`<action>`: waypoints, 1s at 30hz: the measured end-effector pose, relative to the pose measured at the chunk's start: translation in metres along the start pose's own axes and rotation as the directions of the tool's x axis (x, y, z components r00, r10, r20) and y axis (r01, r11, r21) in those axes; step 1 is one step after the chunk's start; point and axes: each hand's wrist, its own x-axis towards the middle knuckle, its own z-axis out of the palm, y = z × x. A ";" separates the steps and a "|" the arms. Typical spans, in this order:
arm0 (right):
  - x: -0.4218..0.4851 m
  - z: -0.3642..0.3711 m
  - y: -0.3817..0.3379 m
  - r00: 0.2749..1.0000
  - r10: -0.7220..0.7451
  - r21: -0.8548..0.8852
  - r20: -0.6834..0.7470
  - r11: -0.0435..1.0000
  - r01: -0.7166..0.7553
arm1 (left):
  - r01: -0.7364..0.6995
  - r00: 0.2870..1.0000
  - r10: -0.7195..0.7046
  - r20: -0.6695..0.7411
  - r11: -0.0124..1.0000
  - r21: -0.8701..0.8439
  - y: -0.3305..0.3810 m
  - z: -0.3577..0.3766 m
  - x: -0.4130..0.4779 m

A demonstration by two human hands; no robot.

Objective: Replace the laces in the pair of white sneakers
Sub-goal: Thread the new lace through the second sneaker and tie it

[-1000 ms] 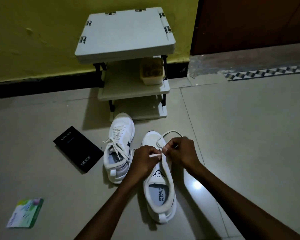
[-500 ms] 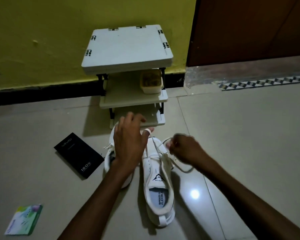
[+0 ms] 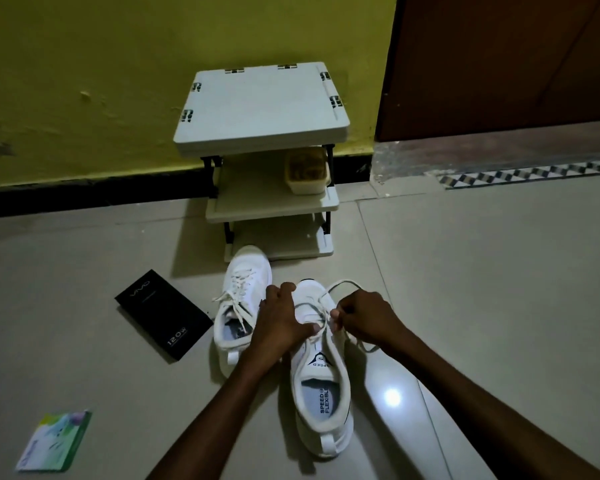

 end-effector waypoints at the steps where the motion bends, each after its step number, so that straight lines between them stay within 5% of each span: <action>1: -0.004 -0.009 -0.005 1.000 0.008 0.043 -0.007 0.999 -0.008 | -0.001 1.000 0.001 -0.002 1.000 -0.015 -0.001 0.002 -0.001; 6: -0.040 -0.098 -0.054 0.990 -0.088 0.560 -0.109 0.818 0.134 | -0.039 0.999 0.040 0.027 0.998 -0.056 -0.002 0.012 -0.008; 10: -0.062 -0.143 -0.079 0.959 -0.215 0.559 -0.183 0.780 0.281 | -0.043 0.999 0.043 -0.008 0.998 -0.042 0.000 0.016 -0.010; 20: -0.063 -0.139 -0.076 0.959 -0.245 0.642 -0.140 0.715 0.277 | 0.054 0.996 -0.059 -0.060 0.996 -0.074 -0.002 0.021 -0.019; 24: -0.058 -0.125 -0.060 0.988 -0.148 0.500 -0.049 0.852 0.153 | 0.075 0.995 -0.074 -0.070 0.997 0.007 0.002 0.025 -0.020; 27: -0.046 -0.097 -0.027 0.988 -0.076 0.057 0.133 0.996 0.069 | 0.098 0.995 -0.097 -0.022 0.995 0.031 0.002 0.021 -0.017; 30: -0.041 -0.054 0.005 0.899 0.148 -0.364 0.413 0.931 0.014 | 0.075 0.996 -0.078 0.042 0.994 0.076 0.002 0.011 -0.012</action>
